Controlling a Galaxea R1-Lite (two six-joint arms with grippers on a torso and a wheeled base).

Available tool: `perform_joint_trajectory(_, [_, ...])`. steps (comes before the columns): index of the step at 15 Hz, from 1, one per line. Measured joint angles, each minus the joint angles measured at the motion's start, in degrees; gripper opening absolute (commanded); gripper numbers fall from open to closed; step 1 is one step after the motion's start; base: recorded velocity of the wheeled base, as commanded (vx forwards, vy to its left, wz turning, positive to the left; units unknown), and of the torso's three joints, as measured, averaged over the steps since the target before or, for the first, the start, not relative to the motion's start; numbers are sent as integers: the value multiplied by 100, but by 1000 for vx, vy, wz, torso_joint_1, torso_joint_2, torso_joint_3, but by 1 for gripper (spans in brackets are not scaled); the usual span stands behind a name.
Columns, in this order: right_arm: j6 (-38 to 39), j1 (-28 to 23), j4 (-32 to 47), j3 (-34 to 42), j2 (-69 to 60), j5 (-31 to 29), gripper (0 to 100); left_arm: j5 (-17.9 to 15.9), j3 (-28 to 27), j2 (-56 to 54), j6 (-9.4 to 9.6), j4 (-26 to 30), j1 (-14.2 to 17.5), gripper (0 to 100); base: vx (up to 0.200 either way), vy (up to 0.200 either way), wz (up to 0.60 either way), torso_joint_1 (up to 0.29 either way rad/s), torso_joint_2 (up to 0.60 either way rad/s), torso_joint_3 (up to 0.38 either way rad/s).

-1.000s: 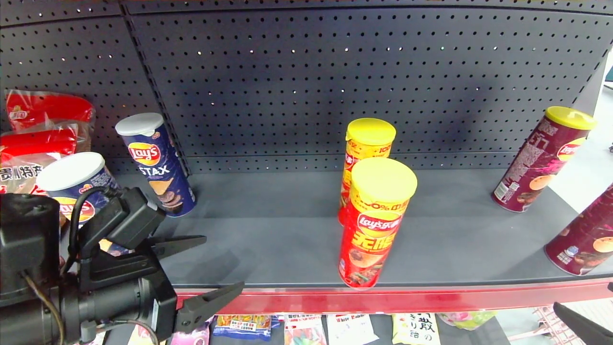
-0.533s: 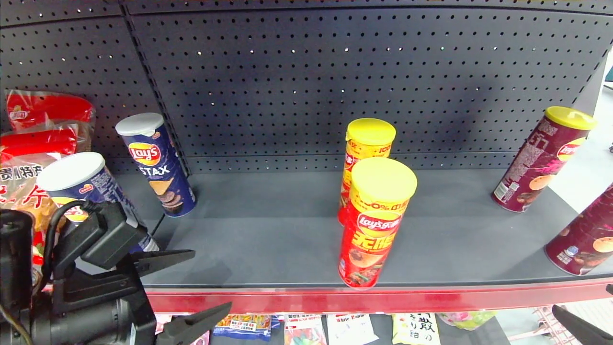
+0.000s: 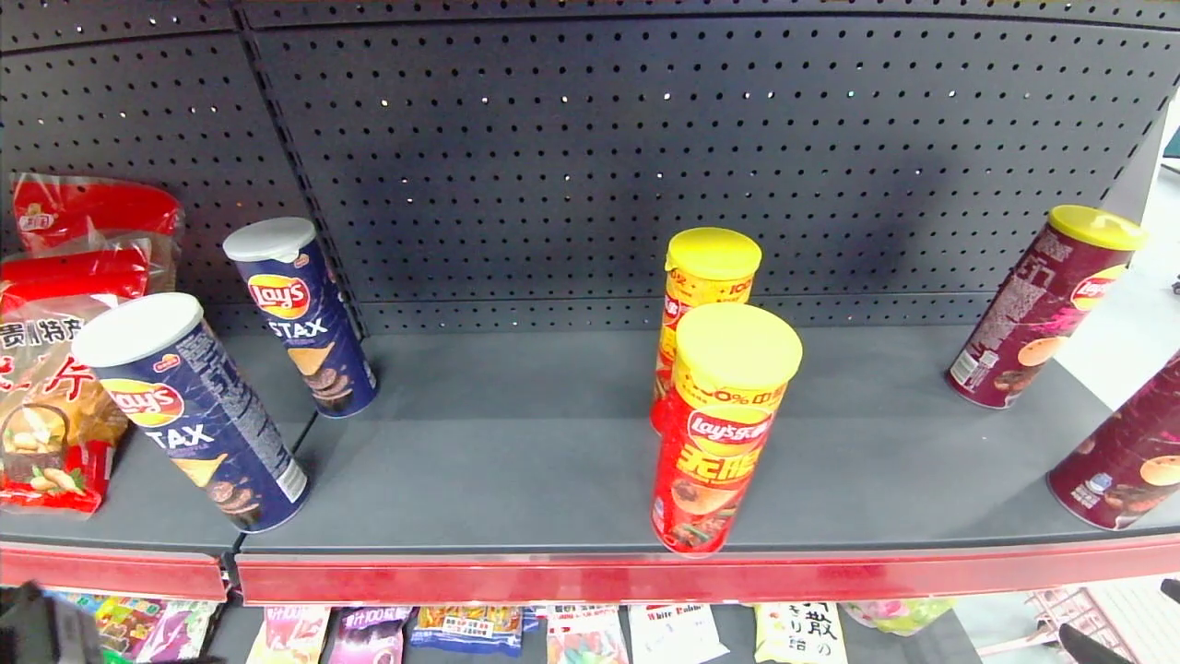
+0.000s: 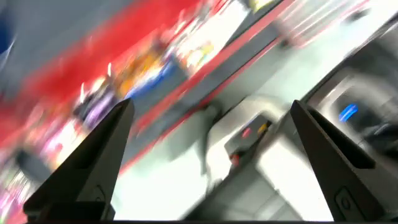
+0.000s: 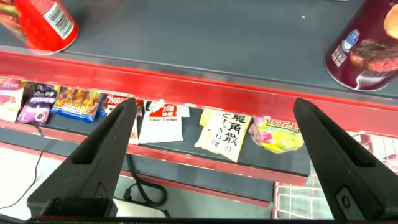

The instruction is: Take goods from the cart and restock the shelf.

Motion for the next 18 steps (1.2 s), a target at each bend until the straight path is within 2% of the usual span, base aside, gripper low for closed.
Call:
perform_joint_trajectory(1, [5, 7, -1, 13, -30, 63, 100, 446, -102, -433, -2, 717, 55, 100, 0, 0, 0, 0, 0, 0])
perform_joint_trajectory(3, [-4, 16, -6, -9, -63, 185, 100, 1168, -386, -1067, 6, 1448, 391, 100, 0, 0, 0, 0, 0, 0])
perform_joint_trajectory(6, [-20, 27, -4, 49, -73, 505, 100, 2035, -579, -1694, 132, 1648, 1084, 100, 0, 0, 0, 0, 0, 0])
perform_joint_trajectory(9, [-28, 38, -17, 18, -151, 541, 100, 2892, -618, -2205, 235, 1716, 1714, 100, 0, 0, 0, 0, 0, 0])
perform_joint_trajectory(11, [-23, 38, -12, -34, -247, 544, 100, 3083, -719, -2321, 402, 1698, 1979, 100, 0, 0, 0, 0, 0, 0])
perform_joint_trajectory(14, [-30, 68, -9, -149, -341, 596, 100, 3240, -1053, -2227, 549, 1670, 2332, 100, 0, 0, 0, 0, 0, 0])
perform_joint_trajectory(16, [-28, 116, -11, -152, -385, 798, 100, 3259, -1182, -2214, 920, 1673, 2561, 100, 0, 0, 0, 0, 0, 0])
perform_joint_trajectory(18, [-28, 140, -1, -105, -427, 920, 100, 3234, -1182, -2266, 1051, 1690, 2666, 100, 0, 0, 0, 0, 0, 0])
